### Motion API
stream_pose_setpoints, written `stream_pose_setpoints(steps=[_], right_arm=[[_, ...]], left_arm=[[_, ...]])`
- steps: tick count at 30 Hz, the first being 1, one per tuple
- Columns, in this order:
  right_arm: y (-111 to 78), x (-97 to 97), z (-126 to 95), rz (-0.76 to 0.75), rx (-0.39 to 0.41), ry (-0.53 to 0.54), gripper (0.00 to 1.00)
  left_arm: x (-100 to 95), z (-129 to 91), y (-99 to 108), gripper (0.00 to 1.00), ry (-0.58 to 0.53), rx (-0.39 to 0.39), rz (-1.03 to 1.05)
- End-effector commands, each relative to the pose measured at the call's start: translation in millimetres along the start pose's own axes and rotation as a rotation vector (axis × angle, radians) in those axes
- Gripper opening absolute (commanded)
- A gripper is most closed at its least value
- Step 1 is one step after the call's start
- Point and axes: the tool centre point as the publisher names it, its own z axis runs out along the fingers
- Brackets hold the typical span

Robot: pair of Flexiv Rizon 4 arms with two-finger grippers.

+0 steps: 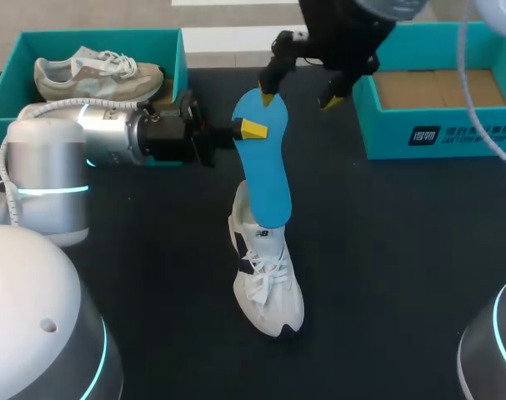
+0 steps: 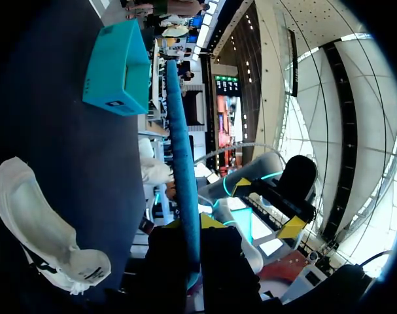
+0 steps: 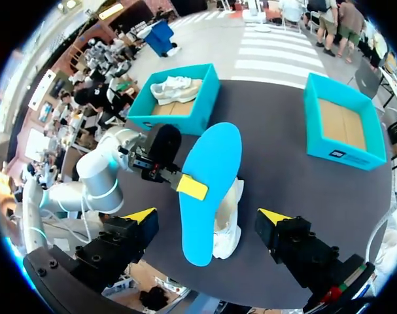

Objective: Take the shoe out of the shoebox, open the shoe tongue, remove and reinsert the insole, then place the shoe into the shoebox

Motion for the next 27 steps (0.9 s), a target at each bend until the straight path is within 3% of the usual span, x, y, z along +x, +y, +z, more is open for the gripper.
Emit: stream_pose_setpoints(steps=[1,2,6,10,15,27], right_arm=[[-1.7,-4.7,2.2,-0.001,-0.004,0.154,1.00],[-1.7,-4.7,2.2,-0.001,-0.004,0.154,1.00],[-5.7,-7.9,8.9,0.037,-0.078,0.332,1.00],[-10.8,-13.7,14.8,0.074,-0.102,0.474,1.00],[-15.4,-16.4,23.5,0.070,-0.079,0.610,1.00],[-18.5,-26.3,30.5,0.064,-0.021,0.733,1.00]], left_arm=[[-0.4,0.3,0.1,0.00,0.000,-0.001,0.000],[-0.4,0.3,0.1,0.00,0.000,-0.001,0.000],[-0.4,0.3,0.1,0.00,0.000,-0.001,0.000],[-0.4,0.3,0.1,0.00,0.000,-0.001,0.000],[-0.4,0.3,0.1,0.00,0.000,-0.001,0.000],[-0.4,0.3,0.1,0.00,0.000,-0.001,0.000]])
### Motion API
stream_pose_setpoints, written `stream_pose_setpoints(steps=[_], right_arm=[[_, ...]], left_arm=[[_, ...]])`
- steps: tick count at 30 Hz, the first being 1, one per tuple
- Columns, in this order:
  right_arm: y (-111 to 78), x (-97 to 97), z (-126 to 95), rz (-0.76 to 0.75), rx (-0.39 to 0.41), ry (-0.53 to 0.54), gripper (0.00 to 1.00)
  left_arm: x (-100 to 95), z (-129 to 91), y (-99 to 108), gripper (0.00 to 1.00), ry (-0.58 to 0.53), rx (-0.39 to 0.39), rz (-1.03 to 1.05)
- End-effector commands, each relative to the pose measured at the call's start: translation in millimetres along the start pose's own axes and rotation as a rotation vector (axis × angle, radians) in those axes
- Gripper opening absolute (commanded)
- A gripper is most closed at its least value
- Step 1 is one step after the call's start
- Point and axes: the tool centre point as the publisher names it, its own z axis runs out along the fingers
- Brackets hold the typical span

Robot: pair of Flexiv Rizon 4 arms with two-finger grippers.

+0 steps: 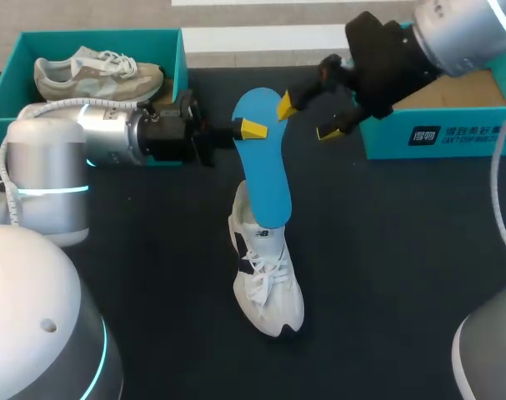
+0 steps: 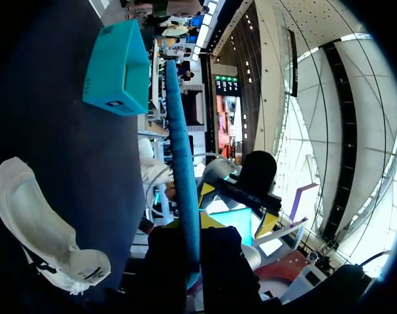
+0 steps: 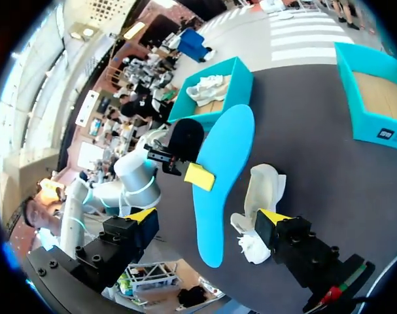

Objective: Take the shoe out of the shoebox, open the shoe tongue, remove and reinsert the insole, then place the shoe into the shoebox

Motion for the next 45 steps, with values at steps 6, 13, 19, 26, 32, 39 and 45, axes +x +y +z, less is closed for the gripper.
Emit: stream_pose_setpoints(steps=[6,13,19,26,32,39,45], right_arm=[[1.2,-27.0,0.8,0.044,-0.019,0.366,1.00],[7.3,-39.6,0.5,0.066,-0.037,0.439,1.00],[12.7,-39.6,3.5,0.072,-0.035,0.478,1.00],[14.8,-42.2,8.8,0.085,-0.032,0.498,1.00],[17.2,-46.5,11.8,0.078,-0.023,0.497,1.00],[20.2,-47.7,13.6,0.082,-0.032,0.506,1.00],[20.2,-47.7,13.6,0.082,-0.032,0.506,1.00]], left_arm=[[-0.4,0.3,0.1,0.00,0.000,-0.001,0.000],[-0.4,0.3,0.1,0.00,0.000,-0.001,0.000],[-0.4,0.3,0.1,0.00,0.000,-0.001,0.000],[-0.4,0.3,0.1,0.00,0.000,-0.001,0.000],[-0.4,0.3,0.1,0.00,0.000,-0.001,0.000],[-0.4,0.3,0.1,0.00,0.000,-0.001,0.000],[-0.4,0.3,0.1,0.00,0.000,-0.001,0.000]])
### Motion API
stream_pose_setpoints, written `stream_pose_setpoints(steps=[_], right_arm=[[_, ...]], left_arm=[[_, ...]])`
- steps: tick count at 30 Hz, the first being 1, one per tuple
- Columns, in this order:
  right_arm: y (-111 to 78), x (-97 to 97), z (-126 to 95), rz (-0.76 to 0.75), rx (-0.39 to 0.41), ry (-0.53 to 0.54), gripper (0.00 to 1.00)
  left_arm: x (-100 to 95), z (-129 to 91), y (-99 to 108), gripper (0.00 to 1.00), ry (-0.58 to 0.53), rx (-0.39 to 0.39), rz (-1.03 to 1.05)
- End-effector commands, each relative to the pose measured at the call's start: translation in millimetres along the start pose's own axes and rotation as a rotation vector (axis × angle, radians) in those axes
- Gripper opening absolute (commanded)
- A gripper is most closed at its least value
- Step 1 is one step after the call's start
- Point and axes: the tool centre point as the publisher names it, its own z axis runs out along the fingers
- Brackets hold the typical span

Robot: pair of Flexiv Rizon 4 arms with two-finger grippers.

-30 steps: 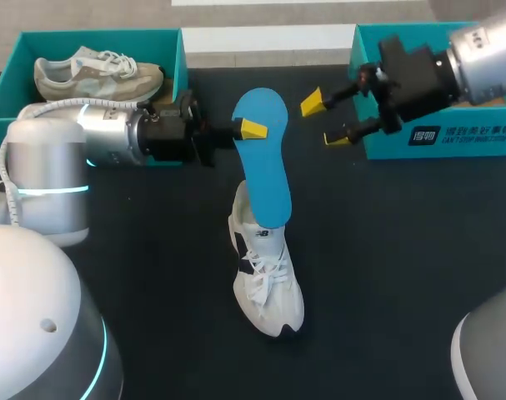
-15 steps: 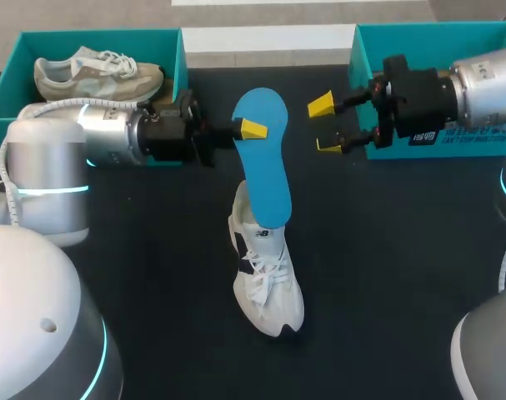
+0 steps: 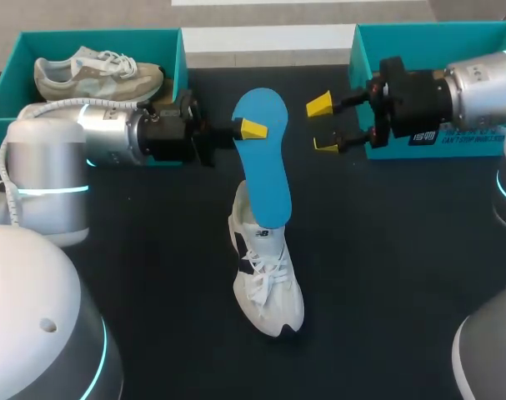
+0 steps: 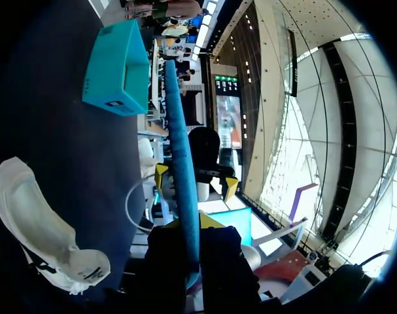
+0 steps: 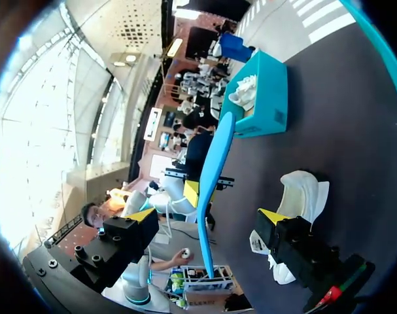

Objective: Take the shoe out of the shoebox, open the shoe tongue, remove and reinsert the insole, then place the shoe into the shoebox

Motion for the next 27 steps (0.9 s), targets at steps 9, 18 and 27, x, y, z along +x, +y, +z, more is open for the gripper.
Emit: stream_pose_setpoints(steps=[9,18,27], right_arm=[[2.0,0.1,2.0,0.000,0.002,-0.001,1.00],[2.0,0.1,2.0,0.000,0.002,-0.001,1.00],[2.0,0.1,2.0,0.000,0.002,-0.001,1.00]], left_arm=[[4.3,-5.1,-1.4,0.00,0.048,-0.052,0.227],[22.0,-14.7,-11.2,0.00,-0.081,-0.086,0.769],[40.0,-28.6,-14.5,0.00,-0.144,-0.059,1.136]])
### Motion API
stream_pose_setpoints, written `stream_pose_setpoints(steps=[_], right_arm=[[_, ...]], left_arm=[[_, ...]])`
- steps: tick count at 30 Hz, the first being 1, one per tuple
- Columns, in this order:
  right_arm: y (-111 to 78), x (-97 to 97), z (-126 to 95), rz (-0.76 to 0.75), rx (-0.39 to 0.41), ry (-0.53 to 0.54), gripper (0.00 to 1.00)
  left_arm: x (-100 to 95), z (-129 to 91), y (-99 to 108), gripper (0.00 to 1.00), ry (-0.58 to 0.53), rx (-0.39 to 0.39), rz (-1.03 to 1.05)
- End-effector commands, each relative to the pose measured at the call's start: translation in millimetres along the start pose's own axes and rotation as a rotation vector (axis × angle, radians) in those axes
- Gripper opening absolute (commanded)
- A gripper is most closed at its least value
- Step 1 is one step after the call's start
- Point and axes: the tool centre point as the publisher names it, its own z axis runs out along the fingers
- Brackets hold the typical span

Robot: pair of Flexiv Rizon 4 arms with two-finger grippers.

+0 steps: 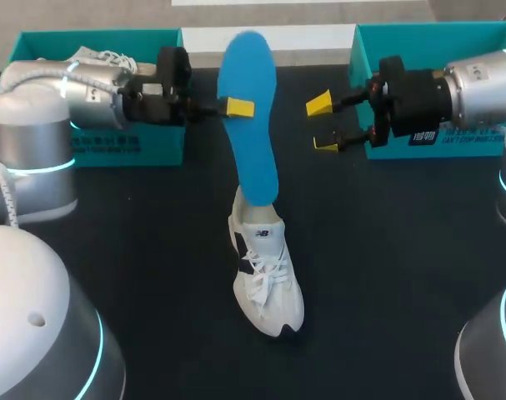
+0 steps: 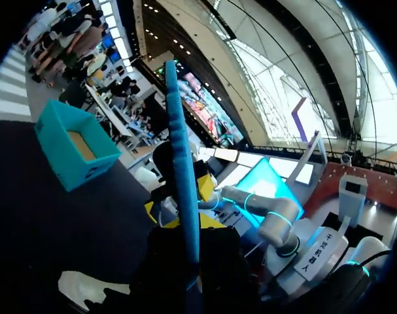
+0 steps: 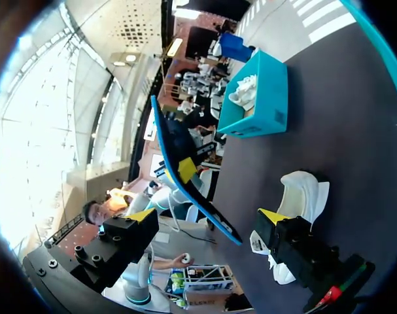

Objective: Take the shoe out of the shoebox, open the shoe tongue, remove and reinsert the insole, then place the shoe into the shoebox

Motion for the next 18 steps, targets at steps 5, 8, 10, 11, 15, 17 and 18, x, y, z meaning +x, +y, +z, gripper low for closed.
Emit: stream_pose_setpoints(steps=[5,8,10,11,15,17,18], right_arm=[[1.1,-0.2,2.1,0.000,0.000,-0.001,1.00],[1.1,-0.2,2.1,0.000,0.000,-0.001,1.00],[1.1,-0.2,2.1,0.000,0.000,-0.001,1.00],[1.1,-0.2,2.1,0.000,0.000,-0.001,1.00],[1.1,-0.2,2.1,0.000,0.000,-0.001,1.00],[1.1,-0.2,2.1,0.000,0.000,-0.001,1.00],[1.1,-0.2,2.1,0.000,0.000,-0.001,1.00]], left_arm=[[10.2,-14.7,-6.9,0.00,-0.254,-0.063,0.733],[8.7,-17.3,-12.4,0.00,-0.315,-0.080,0.849],[9.6,-19.1,-17.9,0.00,-0.347,-0.072,0.863],[9.6,-19.1,-17.9,0.00,-0.347,-0.072,0.863],[9.6,-19.1,-17.9,0.00,-0.347,-0.072,0.863],[9.6,-19.1,-17.9,0.00,-0.347,-0.072,0.863],[9.6,-19.1,-17.9,0.00,-0.347,-0.072,0.863]])
